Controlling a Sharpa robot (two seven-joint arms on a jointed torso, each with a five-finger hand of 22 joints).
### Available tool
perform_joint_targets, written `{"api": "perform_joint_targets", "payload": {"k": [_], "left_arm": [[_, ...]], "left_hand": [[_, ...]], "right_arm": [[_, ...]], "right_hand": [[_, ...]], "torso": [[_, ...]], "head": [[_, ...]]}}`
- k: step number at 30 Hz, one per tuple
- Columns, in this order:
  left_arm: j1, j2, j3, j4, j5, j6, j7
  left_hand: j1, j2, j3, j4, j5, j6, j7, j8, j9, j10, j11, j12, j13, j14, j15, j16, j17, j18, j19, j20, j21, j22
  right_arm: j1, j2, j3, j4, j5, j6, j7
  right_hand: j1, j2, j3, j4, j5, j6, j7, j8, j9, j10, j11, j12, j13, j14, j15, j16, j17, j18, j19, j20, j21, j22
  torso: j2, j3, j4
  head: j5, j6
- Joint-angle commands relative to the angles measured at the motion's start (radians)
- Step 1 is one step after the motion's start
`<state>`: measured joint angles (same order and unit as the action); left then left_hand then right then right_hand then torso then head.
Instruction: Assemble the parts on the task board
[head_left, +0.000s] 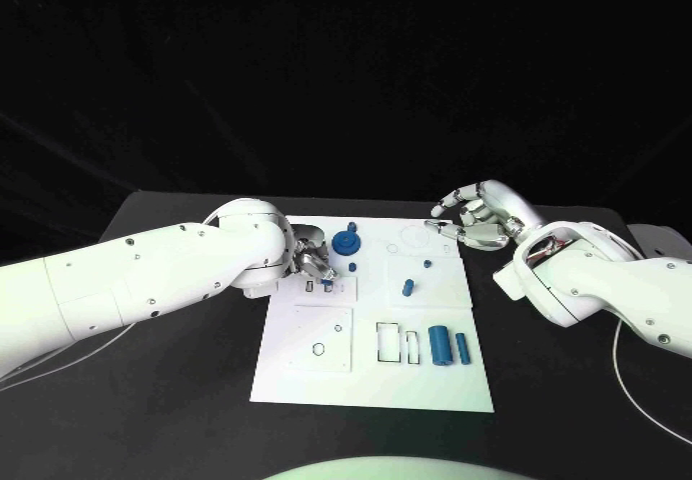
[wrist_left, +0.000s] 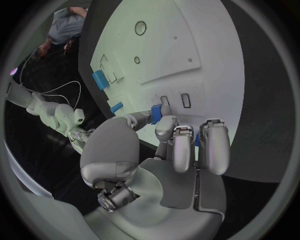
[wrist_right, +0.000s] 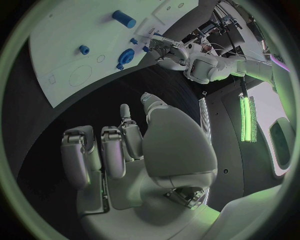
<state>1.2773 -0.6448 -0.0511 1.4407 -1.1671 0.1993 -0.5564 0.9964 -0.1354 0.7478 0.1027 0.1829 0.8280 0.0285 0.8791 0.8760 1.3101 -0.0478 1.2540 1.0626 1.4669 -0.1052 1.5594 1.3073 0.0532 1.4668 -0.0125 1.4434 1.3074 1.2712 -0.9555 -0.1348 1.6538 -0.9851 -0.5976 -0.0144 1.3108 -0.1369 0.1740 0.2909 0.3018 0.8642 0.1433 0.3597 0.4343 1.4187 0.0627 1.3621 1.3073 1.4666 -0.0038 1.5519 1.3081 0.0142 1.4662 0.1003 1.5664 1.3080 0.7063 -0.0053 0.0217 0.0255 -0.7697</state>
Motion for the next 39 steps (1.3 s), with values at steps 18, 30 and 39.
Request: {"api": "perform_joint_targets", "payload": {"k": [18, 30, 39], "left_arm": [[0.000, 0.038, -0.009, -0.043, -0.003, 0.058, -0.007], [-0.001, 0.038, -0.011, -0.041, -0.021, 0.071, -0.008], [-0.001, 0.034, -0.011, -0.038, -0.027, 0.078, -0.008]], "left_hand": [[0.050, 0.042, 0.052, -0.064, -0.008, 0.006, -0.007, -0.008, 0.001, 0.004, 0.000, -0.002, 0.001, 0.101, -0.002, 0.005, 0.254, -0.006, 0.039, 0.001, 0.001, 0.033], [0.055, 0.043, 0.051, -0.067, -0.008, 0.005, -0.007, -0.009, 0.000, 0.003, -0.001, -0.002, 0.000, 0.101, -0.002, 0.006, 0.255, -0.007, 0.039, 0.001, 0.001, 0.034], [0.059, 0.043, 0.051, -0.070, -0.007, 0.005, -0.007, -0.009, 0.000, 0.003, -0.001, -0.002, 0.000, 0.101, -0.002, 0.006, 0.255, -0.007, 0.039, 0.001, 0.002, 0.035]], "right_arm": [[-0.001, 0.003, 0.000, -0.001, -0.012, 0.006, 0.005], [-0.002, 0.003, 0.000, -0.001, -0.012, 0.006, 0.005], [-0.002, 0.003, 0.000, -0.001, -0.012, 0.006, 0.005]], "right_hand": [[-0.014, -0.004, 0.006, -0.001, -0.001, -0.005, -0.003, 0.007, 0.003, 0.003, -0.005, 0.003, 0.107, 0.092, -0.010, -0.006, 0.212, -0.014, 0.105, -0.009, 0.004, 0.263], [-0.014, -0.004, 0.006, -0.001, -0.001, -0.005, -0.003, 0.007, 0.003, 0.003, -0.005, 0.003, 0.107, 0.092, -0.010, -0.006, 0.212, -0.014, 0.105, -0.009, 0.004, 0.263], [-0.014, -0.004, 0.006, -0.001, -0.001, -0.005, -0.003, 0.007, 0.003, 0.003, -0.005, 0.003, 0.107, 0.092, -0.010, -0.006, 0.212, -0.014, 0.105, -0.009, 0.004, 0.263]], "torso": [[0.001, -0.0012, -0.0013], [0.001, -0.0006, -0.0018], [0.002, -0.0010, -0.0015]], "head": [[0.004, -0.001], [0.004, -0.002], [0.003, -0.004]]}}
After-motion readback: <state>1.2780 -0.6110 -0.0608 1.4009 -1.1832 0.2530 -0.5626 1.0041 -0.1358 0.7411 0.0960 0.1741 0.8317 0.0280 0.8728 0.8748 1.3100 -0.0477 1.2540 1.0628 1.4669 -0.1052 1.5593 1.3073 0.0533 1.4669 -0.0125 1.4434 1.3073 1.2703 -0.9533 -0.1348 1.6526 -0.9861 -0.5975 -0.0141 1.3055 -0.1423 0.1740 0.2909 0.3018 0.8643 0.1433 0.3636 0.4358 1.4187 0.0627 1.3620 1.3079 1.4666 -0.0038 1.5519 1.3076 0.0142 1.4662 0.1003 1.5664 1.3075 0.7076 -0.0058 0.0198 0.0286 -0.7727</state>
